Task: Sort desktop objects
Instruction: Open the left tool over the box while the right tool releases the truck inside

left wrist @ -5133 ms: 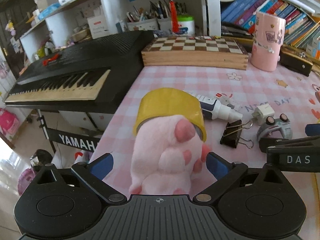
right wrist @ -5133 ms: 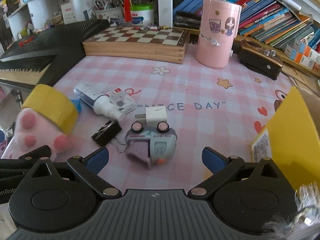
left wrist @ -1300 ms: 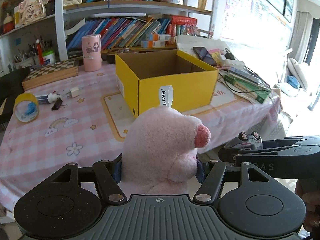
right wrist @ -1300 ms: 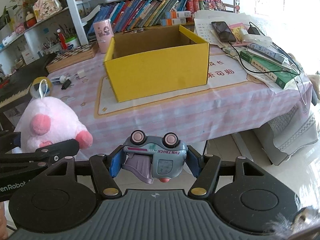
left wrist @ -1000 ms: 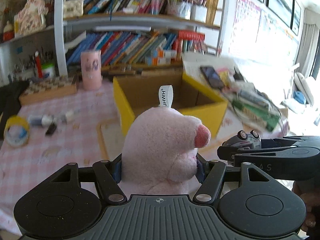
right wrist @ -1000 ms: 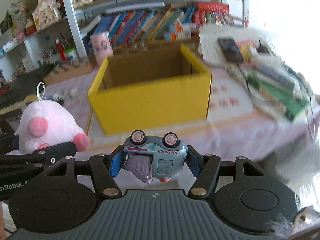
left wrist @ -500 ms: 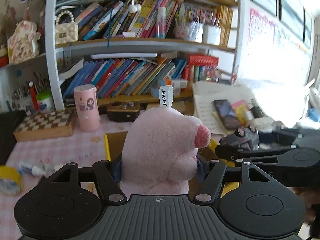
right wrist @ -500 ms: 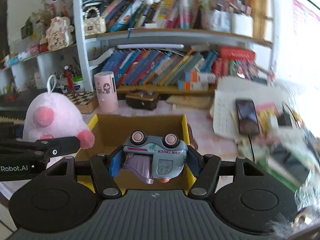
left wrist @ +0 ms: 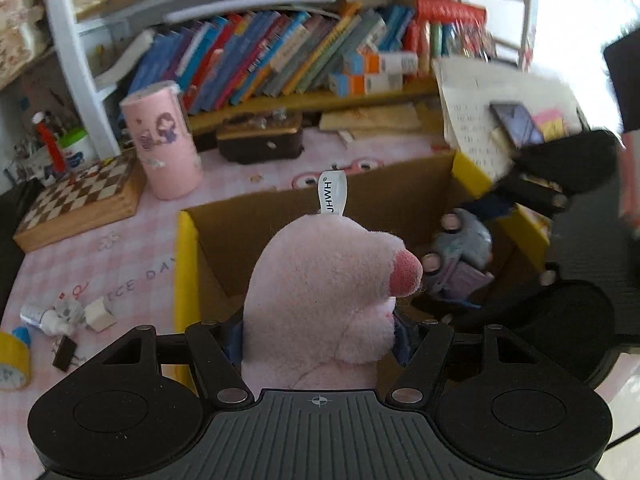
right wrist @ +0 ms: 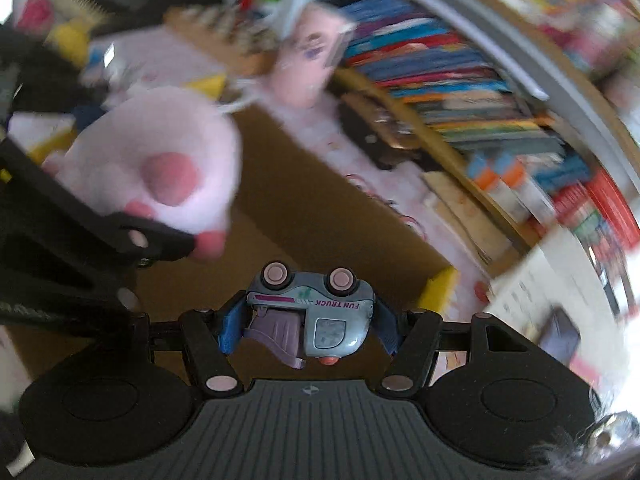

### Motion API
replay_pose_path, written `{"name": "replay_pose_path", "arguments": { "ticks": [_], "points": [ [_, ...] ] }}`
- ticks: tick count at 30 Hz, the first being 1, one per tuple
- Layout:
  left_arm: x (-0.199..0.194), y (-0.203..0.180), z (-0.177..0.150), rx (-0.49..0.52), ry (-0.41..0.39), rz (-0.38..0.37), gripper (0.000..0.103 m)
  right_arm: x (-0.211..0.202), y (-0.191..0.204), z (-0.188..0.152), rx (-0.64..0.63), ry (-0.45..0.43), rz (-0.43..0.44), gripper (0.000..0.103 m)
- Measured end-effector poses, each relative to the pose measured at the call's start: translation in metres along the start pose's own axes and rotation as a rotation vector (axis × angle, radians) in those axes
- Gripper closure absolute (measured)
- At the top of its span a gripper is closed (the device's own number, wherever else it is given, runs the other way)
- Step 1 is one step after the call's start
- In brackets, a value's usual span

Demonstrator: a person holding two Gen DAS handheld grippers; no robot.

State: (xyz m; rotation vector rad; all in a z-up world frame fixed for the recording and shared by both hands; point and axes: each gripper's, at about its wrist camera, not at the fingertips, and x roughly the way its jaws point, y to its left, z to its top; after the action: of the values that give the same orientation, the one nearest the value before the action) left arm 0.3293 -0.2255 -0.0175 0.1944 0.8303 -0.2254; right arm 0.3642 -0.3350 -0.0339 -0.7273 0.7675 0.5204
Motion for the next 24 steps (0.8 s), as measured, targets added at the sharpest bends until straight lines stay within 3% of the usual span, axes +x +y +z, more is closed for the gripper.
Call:
{"name": "replay_pose_path", "arguments": {
  "ticks": [4, 9, 11, 14, 18, 24],
  "points": [
    [0.014, -0.007, -0.002, 0.04, 0.044, 0.027, 0.036, 0.023, 0.011, 0.002, -0.159, 0.06, 0.05, 0.041],
    [0.018, -0.007, -0.001, 0.018, 0.055, 0.033, 0.032, 0.037, 0.011, 0.001, -0.205, 0.1, 0.087, 0.042],
    [0.013, -0.005, 0.0, -0.01, 0.022, 0.031, 0.03, 0.033, 0.009, 0.0, -0.204, 0.071, 0.078, 0.026],
    [0.002, -0.001, 0.002, -0.045, -0.037, 0.034, 0.028, 0.025, 0.003, 0.0, -0.19, 0.027, 0.057, 0.021],
    [-0.024, 0.004, 0.001, -0.073, -0.134, 0.058, 0.019, 0.007, -0.013, 0.0, -0.073, -0.044, 0.037, 0.021],
    [-0.081, 0.02, -0.009, -0.129, -0.271, 0.088, 0.015, -0.058, -0.038, -0.014, 0.293, -0.25, -0.028, 0.021]
  ]
}}
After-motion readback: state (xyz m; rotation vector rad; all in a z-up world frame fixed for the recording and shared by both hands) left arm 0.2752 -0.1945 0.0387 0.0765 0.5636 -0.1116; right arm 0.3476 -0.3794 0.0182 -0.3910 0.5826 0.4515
